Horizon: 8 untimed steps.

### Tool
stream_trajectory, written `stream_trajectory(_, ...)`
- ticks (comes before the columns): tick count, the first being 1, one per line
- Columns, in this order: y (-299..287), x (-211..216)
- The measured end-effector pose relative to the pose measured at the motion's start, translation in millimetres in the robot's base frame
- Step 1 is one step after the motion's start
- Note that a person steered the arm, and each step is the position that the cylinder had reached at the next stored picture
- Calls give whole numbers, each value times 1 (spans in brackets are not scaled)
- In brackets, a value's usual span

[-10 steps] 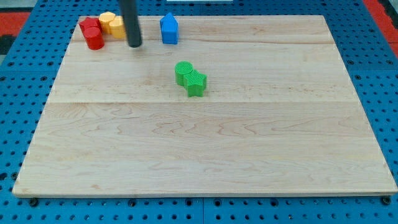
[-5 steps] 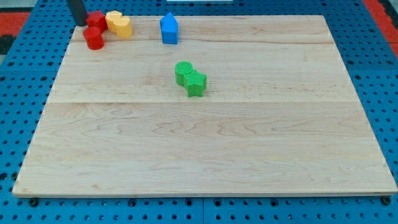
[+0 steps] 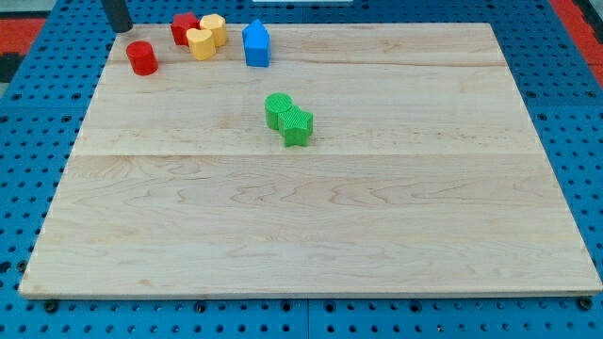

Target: Push the red star with the group of blocks to the top center

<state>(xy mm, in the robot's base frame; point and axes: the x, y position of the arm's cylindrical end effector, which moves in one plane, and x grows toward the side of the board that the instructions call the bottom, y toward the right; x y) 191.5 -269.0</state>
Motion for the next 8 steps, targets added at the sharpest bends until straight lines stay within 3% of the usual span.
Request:
stream_trajectory(1, 0, 0)
stream_trajectory(4, 123, 1)
stream_trajectory(5, 180, 22)
stream_trajectory(6, 180, 64)
stream_trajectory(8, 229, 80)
